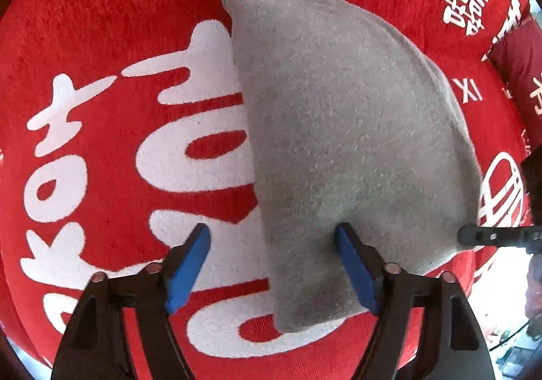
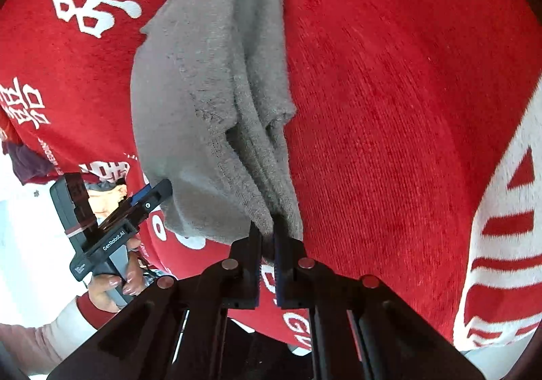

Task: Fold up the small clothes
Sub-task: 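Pinch the folded sweater edge with the right gripper to tidy it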

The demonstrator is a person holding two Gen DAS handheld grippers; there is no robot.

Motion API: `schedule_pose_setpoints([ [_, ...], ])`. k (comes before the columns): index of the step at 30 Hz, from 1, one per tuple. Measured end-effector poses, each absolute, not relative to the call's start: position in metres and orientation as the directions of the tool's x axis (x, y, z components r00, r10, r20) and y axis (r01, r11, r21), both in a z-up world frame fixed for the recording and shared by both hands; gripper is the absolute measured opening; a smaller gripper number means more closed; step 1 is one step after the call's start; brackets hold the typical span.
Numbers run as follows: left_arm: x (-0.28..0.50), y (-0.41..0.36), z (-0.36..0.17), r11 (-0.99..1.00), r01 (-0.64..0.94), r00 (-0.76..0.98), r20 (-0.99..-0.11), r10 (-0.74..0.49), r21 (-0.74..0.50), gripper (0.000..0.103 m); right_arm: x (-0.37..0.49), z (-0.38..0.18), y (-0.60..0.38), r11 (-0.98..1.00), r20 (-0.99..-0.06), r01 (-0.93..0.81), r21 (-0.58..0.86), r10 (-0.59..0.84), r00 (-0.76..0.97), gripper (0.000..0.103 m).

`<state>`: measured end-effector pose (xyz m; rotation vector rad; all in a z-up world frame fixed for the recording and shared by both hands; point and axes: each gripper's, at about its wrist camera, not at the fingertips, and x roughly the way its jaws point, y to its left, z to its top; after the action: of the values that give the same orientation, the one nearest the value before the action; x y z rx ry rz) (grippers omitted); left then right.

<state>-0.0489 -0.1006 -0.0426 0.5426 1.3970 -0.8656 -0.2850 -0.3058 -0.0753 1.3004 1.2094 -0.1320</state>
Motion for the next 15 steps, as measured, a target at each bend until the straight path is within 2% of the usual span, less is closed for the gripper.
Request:
schedule_pose_setpoints([
  [3,-0.049,-0.097,-0.042,0.582,0.798,-0.055,-0.98,-0.189,-0.157,0.079,-0.28,-0.065,-0.306,0.399,-0.758,0.671,0.625,0.516,0.399,0.007],
  [4,-0.048,-0.096,-0.039,0.582,0.799,-0.052,-0.982,-0.183,-0.151,0.079,-0.278,-0.059,-0.309,0.412,-0.775,0.682,0.604,0.502,0.384,0.012],
  [6,-0.045,-0.093,-0.029,0.59,0.795,-0.037,-0.981,-0.189,-0.144,0.079,-0.272,-0.05,-0.316,0.43,-0.799,0.693,0.579,0.467,0.378,0.028],
  [8,-0.041,-0.094,-0.016,0.607,0.779,-0.025,-0.975,-0.222,-0.158,0.079,-0.269,-0.036,-0.332,0.424,-0.795,0.679,0.599,0.414,0.443,0.046],
  [11,-0.029,-0.104,-0.011,0.647,0.741,-0.013,-0.968,-0.252,-0.178,0.079,-0.251,-0.033,-0.362,0.373,-0.753,0.655,0.657,0.378,0.539,0.047],
  [15,-0.016,-0.123,-0.016,0.689,0.695,-0.004,-0.96,-0.281,-0.205,0.079,-0.211,-0.067,-0.399,0.277,-0.709,0.659,0.7,0.385,0.591,0.047],
])
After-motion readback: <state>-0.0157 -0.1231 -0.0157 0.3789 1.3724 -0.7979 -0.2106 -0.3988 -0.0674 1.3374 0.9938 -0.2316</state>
